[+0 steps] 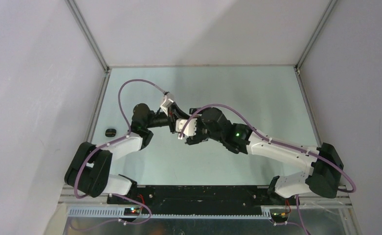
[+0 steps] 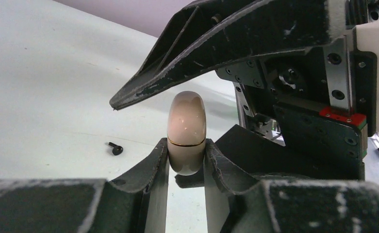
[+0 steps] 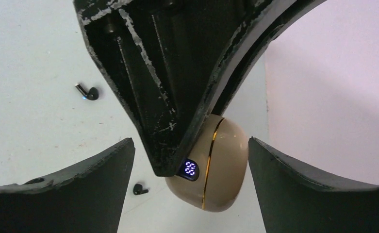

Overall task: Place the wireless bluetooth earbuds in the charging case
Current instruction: Pass from the left arm to the right

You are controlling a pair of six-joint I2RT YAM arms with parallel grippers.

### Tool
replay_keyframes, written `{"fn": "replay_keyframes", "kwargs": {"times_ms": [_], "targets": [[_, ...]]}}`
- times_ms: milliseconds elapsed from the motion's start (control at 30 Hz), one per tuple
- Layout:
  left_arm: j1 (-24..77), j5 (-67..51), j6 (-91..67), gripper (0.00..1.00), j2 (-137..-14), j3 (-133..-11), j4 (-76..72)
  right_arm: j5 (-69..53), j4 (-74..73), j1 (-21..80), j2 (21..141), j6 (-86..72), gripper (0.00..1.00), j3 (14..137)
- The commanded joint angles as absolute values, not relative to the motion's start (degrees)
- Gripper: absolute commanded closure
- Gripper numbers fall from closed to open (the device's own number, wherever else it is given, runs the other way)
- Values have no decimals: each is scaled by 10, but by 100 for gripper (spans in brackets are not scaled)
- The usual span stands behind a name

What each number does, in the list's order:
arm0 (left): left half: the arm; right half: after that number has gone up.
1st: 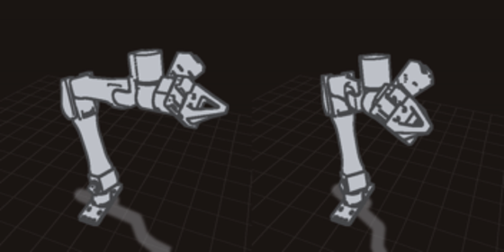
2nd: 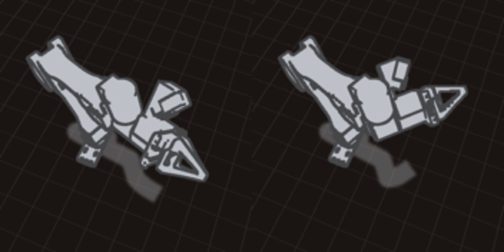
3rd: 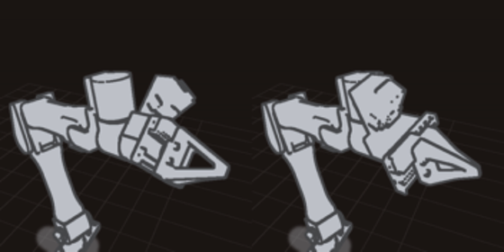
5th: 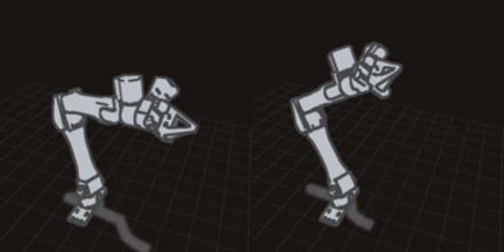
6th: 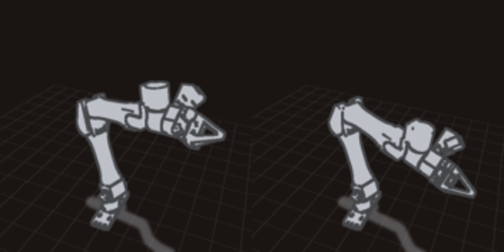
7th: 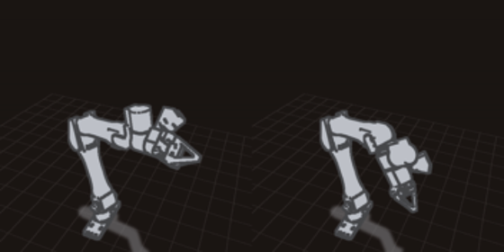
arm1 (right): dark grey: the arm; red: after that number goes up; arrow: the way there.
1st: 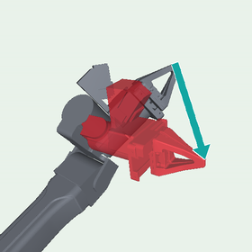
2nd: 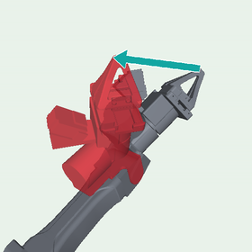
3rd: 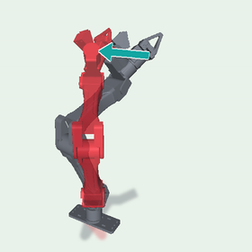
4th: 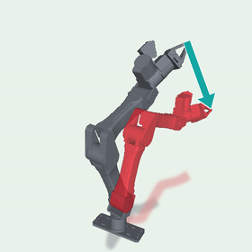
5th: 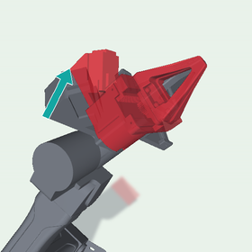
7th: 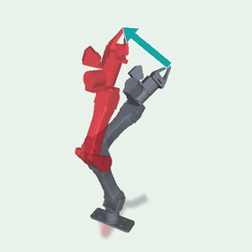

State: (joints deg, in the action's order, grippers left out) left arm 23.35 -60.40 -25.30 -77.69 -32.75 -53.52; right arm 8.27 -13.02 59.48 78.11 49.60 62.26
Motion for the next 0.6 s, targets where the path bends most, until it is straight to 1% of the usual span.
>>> {"fn": "replay_keyframes", "kwargs": {"times_ms": [0, 33, 133, 300, 367, 400, 433, 533, 567], "targets": [[228, -638, -311, 100, -789, -348, -601, 135, -62, 606, 778, 532, 17, 613], [228, -639, -312, 100, -789, -347, -603, 140, -62, 607, 777, 540, 19, 613], [227, -644, -312, 100, -792, -348, -601, 140, -71, 607, 773, 549, 30, 613], [220, -646, -311, 100, -794, -349, -599, 125, -99, 608, 763, 559, 40, 613], [218, -646, -312, 100, -795, -350, -598, 120, -109, 608, 760, 562, 48, 613], [218, -646, -312, 100, -796, -350, -597, 118, -115, 609, 760, 565, 50, 613], [217, -646, -312, 100, -796, -350, -597, 117, -119, 609, 760, 566, 56, 613], [217, -646, -309, 99, -797, -352, -593, 118, -120, 611, 758, 570, 61, 613], [216, -647, -308, 98, -796, -352, -591, 118, -120, 612, 759, 571, 64, 613]]}}
